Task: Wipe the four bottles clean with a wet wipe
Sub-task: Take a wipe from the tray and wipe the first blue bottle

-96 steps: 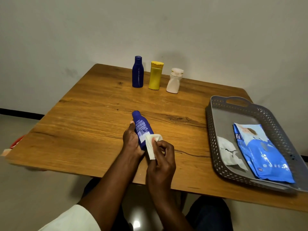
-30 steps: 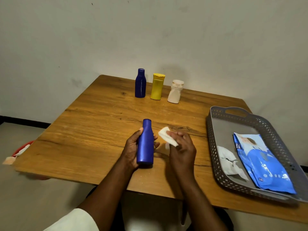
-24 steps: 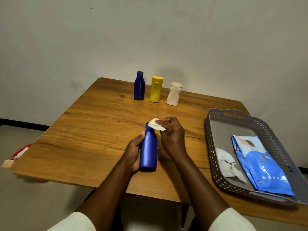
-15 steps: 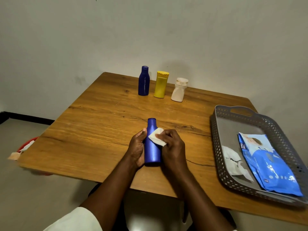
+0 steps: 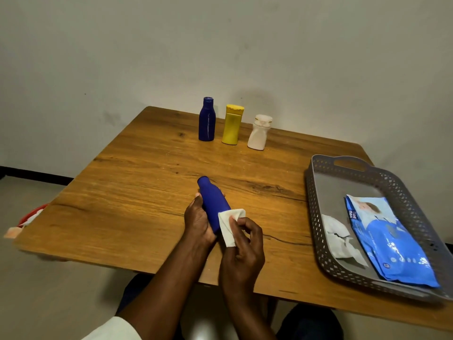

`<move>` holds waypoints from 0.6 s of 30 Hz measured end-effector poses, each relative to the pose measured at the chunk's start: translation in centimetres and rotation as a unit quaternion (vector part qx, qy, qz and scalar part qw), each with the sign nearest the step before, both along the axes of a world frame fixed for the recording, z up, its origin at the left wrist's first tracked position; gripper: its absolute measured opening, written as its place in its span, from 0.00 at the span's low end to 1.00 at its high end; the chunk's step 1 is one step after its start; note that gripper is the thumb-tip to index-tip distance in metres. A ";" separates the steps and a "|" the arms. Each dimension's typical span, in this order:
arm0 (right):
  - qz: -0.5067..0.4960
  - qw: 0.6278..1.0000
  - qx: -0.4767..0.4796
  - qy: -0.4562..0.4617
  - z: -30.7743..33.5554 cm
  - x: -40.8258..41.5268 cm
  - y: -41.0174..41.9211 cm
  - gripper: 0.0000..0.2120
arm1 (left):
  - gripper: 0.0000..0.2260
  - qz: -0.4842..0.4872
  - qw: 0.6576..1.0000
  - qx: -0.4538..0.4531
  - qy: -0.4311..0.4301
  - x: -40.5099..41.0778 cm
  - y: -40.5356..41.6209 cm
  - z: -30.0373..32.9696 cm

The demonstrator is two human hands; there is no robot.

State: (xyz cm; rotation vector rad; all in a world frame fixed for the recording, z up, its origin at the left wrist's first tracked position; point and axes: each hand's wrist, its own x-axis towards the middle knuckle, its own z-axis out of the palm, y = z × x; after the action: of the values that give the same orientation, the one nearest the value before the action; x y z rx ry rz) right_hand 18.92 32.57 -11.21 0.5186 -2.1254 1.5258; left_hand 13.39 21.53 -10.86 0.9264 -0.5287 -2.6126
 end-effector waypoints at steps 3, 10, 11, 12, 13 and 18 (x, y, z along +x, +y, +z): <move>0.006 0.999 0.028 0.041 -0.2 0.0 -0.1 0.23 | 0.20 0.020 0.999 0.002 -0.035 -0.3 0.2 0.3; 0.090 0.994 0.064 0.019 -0.9 0.4 0.1 0.22 | 0.26 0.037 0.987 -0.129 -0.083 -0.4 -0.4 0.6; 0.105 0.994 0.038 -0.007 -0.7 0.2 0.4 0.22 | 0.26 0.021 0.985 -0.159 -0.057 0.1 -0.3 1.3; 0.111 0.993 0.002 -0.036 -0.4 0.2 0.8 0.22 | 0.24 0.007 0.982 -0.187 -0.019 0.5 -0.3 1.9; 0.110 0.990 -0.040 -0.074 0.2 0.2 1.3 0.21 | 0.20 -0.003 0.976 -0.217 0.017 0.9 -0.2 2.6; 0.069 0.934 -0.198 -0.290 2.8 -1.5 3.5 0.20 | 0.24 -0.050 0.925 -0.372 0.054 2.6 -0.1 4.3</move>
State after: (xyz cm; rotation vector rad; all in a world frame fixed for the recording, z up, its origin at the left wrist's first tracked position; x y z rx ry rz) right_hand 17.39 36.11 -8.45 0.0683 -2.1080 2.3449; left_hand 16.03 21.46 -6.53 0.5014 -1.4250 -2.2050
